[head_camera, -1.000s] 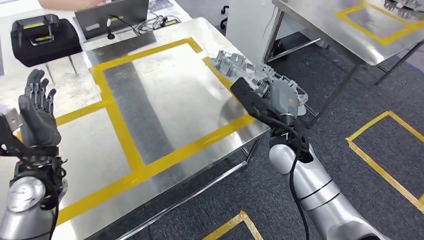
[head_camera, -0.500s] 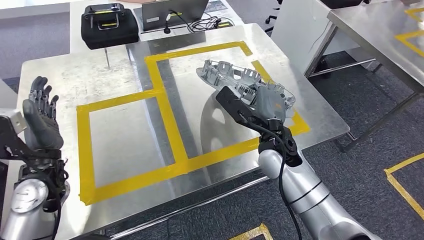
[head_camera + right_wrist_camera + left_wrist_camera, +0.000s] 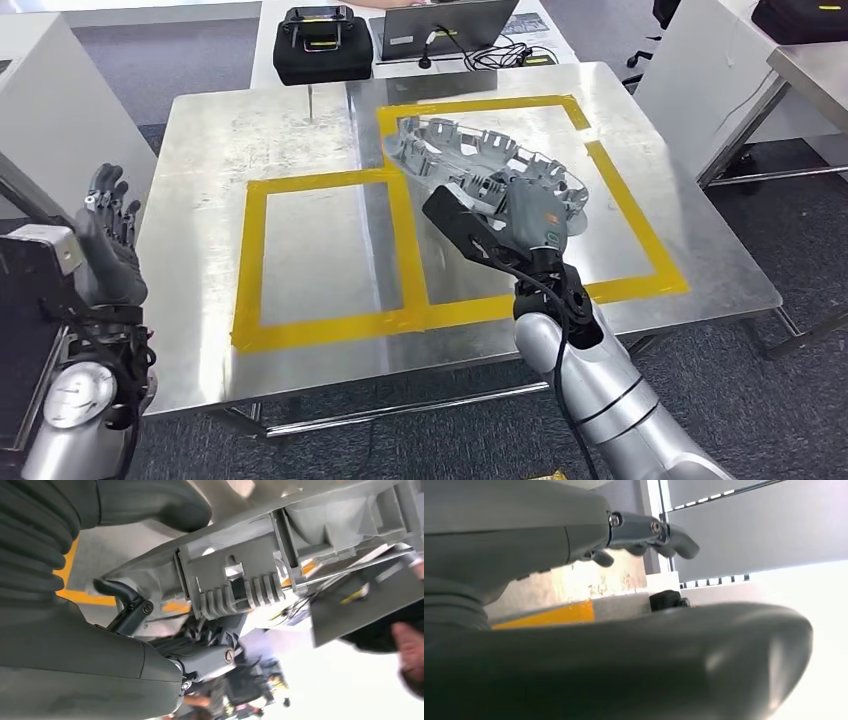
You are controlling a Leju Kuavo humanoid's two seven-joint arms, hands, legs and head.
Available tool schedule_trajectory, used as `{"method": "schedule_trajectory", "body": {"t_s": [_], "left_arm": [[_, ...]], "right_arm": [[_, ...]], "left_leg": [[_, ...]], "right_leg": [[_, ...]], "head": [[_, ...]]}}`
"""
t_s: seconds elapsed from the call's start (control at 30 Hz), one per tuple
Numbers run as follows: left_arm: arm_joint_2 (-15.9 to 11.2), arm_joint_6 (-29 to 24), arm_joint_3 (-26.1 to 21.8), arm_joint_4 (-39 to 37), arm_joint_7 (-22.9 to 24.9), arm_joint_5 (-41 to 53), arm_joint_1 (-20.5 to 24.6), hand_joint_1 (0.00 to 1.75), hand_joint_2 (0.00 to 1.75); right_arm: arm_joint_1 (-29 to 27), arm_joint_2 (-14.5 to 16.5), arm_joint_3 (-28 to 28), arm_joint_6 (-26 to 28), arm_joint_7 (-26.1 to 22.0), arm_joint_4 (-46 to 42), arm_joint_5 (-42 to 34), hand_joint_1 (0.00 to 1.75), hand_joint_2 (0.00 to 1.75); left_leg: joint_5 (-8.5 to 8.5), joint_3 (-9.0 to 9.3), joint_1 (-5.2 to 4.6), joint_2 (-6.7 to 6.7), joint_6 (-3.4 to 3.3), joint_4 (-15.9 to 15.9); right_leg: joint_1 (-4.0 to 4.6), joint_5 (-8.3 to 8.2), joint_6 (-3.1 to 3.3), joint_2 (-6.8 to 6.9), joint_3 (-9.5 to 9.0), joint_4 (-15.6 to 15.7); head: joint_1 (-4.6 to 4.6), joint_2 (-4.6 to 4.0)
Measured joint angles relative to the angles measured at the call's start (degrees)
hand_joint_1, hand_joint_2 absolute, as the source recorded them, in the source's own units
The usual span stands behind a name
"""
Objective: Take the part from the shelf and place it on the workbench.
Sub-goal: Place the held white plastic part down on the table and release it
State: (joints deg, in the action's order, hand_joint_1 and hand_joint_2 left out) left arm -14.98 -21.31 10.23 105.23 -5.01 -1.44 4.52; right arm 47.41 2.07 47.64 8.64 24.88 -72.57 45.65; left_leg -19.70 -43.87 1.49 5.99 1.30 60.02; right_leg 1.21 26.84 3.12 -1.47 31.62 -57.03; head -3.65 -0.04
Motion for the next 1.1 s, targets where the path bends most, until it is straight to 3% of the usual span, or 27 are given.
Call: {"method": "schedule_trajectory", "body": {"t_s": [0.07,0.13,0.17,0.2,0.27,0.33,0.4,0.47,0.53,0.6,0.67,0.7,0.77,0.83,0.9,0.97,1.03,1.1], "left_arm": [[-0.01,-0.17,0.02,0.27,0.22,0.48,-0.34,0.0,0.0],[0.06,-0.22,0.05,0.61,0.35,0.78,-0.93,0.0,0.0],[0.07,-0.21,0.06,0.84,0.39,0.93,-1.18,0.0,0.0],[0.09,-0.2,0.06,1.12,0.41,1.09,-1.35,0.0,0.0],[0.12,-0.17,0.1,1.75,0.43,1.41,-1.56,0.0,0.0],[0.18,-0.13,0.14,2.59,0.46,1.6,-1.76,0.0,0.0],[0.24,0.04,0.2,3.47,0.67,1.79,-1.86,0.0,0.0],[0.27,0.32,0.25,4.13,1.12,1.99,-1.82,0.0,0.0],[0.27,0.61,0.26,4.78,1.49,2.06,-1.75,0.0,0.0],[0.26,1.05,0.26,5.31,1.67,1.79,-1.67,0.0,0.0],[0.24,1.6,0.26,5.51,1.75,1.15,-1.65,0.0,0.0],[0.23,1.86,0.26,5.57,1.7,0.8,-1.65,0.0,0.0],[0.21,2.36,0.26,5.79,1.39,0.33,-1.62,0.0,0.0],[0.21,2.73,0.27,6.01,1.04,0.14,-1.57,0.0,0.0],[0.22,2.8,0.32,6.13,0.87,0.1,-1.66,0.0,0.0],[0.18,2.43,0.36,6.43,0.8,0.3,-1.98,0.0,0.0],[-0.02,1.57,0.3,6.87,0.59,0.65,-2.5,0.0,0.0],[-0.15,0.67,0.14,7.37,0.09,1.0,-3.59,0.0,0.0]], "right_arm": [[-0.64,0.15,0.09,-0.41,-0.2,-0.21,0.32,0.0,1.75],[-1.64,0.15,0.18,-0.55,-0.42,-0.31,0.42,0.0,1.75],[-2.15,0.15,0.22,-0.55,-0.65,-0.31,0.36,0.0,1.75],[-2.5,0.16,0.26,-0.5,-0.97,-0.29,0.27,0.0,1.75],[-2.76,0.28,0.3,-0.45,-1.68,-0.23,-0.18,0.0,1.75],[-2.87,0.51,0.34,-0.53,-2.22,-0.04,-0.99,0.0,1.75],[-2.97,0.75,0.38,-0.66,-2.46,0.46,-1.78,0.0,1.75],[-2.98,0.93,0.4,-0.7,-2.48,1.14,-2.59,0.0,1.75],[-2.96,1.02,0.39,-0.67,-2.62,1.71,-4.09,0.0,1.75],[-3.01,1.05,0.33,-0.69,-2.96,2.3,-7.12,0.0,1.75],[-3.16,1.02,0.16,-0.98,-3.19,2.91,-11.42,0.0,1.75],[-3.21,0.99,0.04,-1.21,-3.22,3.16,-13.52,0.0,1.75],[-3.14,0.92,-0.27,-1.59,-3.1,3.51,-16.89,0.0,1.75],[-3.04,0.74,-0.6,-1.35,-3.05,3.7,-18.97,0.0,1.75],[-3.06,0.33,-0.81,-0.29,-3.31,3.77,-19.82,0.0,1.75],[-3.55,-0.23,-1.2,1.68,-3.66,3.13,-20.03,0.0,1.75],[-4.67,-1.03,-2.05,4.35,-3.88,0.94,-21.36,0.0,1.75],[-6.6,-2.43,-3.36,6.53,-3.84,-2.9,-24.47,0.0,1.75]], "left_leg": [[-4.29,-2.43,-0.05,-4.47,0.22,6.11],[-7.29,-3.85,0.35,-5.74,0.73,12.24],[-7.44,-3.25,0.57,-5.92,1.06,12.74],[-6.88,-1.53,0.82,-6.07,1.46,11.11],[-6.08,3.32,1.18,-6.52,2.26,4.99],[-6.24,5.72,1.26,-6.57,1.69,1.96],[-6.14,5.58,1.24,-6.19,0.39,2.21],[-5.89,5.43,1.31,-5.9,-0.35,2.19],[-5.53,5.22,1.36,-5.67,-0.99,2.02],[-5.18,4.84,1.27,-5.42,-1.35,1.93],[-4.82,4.37,1.08,-5.12,-1.47,1.93],[-4.61,4.16,0.95,-4.98,-1.48,1.93],[-4.12,3.9,0.76,-4.75,-1.47,1.78],[-3.44,3.88,0.77,-4.65,-1.09,1.22],[-2.61,4.05,1.07,-4.65,-0.3,0.27],[-2.17,4.09,1.17,-4.91,0.28,-0.56],[-4.34,3.09,0.97,-5.32,0.44,1.73],[-8.54,0.89,0.86,-5.52,0.55,8.5]], "right_leg": [[-0.05,-0.83,-0.36,1.39,0.15,0.75],[-0.13,-1.07,-0.6,2.75,0.7,0.52],[-0.28,-1.1,-0.81,3.31,1.05,0.25],[-0.5,-1.05,-1.12,3.8,1.48,-0.21],[-0.84,-0.56,-2.11,4.5,2.62,-1.77],[-0.75,0.05,-3.08,4.78,3.61,-3.43],[-0.61,0.21,-3.53,4.84,4.02,-4.02],[-0.81,0.89,-4.0,4.28,4.57,-4.73],[-1.13,3.81,-4.63,3.04,6.2,-8.63],[-1.32,7.59,-4.95,2.3,8.77,-15.47],[-1.34,8.68,-4.72,2.14,9.8,-18.95],[-1.28,7.82,-4.38,2.07,8.93,-17.73],[-0.88,4.84,-3.05,1.76,4.95,-10.56],[-0.23,2.97,-1.75,1.61,1.97,-4.55],[0.29,2.3,-1.11,1.66,1.51,-2.73],[0.25,0.87,-0.89,1.8,0.44,-0.77],[-0.07,-0.63,-0.98,2.01,-0.61,1.12],[-0.11,-1.09,-1.07,2.15,-0.37,1.32]], "head": [[0.78,0.0],[1.24,0.0],[1.42,0.0],[1.56,0.0],[2.0,0.0],[2.43,0.0],[2.2,0.0],[1.77,0.0],[1.35,0.0],[0.82,0.0],[0.44,0.0],[0.28,0.0],[-0.02,0.0],[0.13,0.0],[0.12,0.0],[-0.2,0.0],[0.21,0.0],[1.14,0.0]]}}
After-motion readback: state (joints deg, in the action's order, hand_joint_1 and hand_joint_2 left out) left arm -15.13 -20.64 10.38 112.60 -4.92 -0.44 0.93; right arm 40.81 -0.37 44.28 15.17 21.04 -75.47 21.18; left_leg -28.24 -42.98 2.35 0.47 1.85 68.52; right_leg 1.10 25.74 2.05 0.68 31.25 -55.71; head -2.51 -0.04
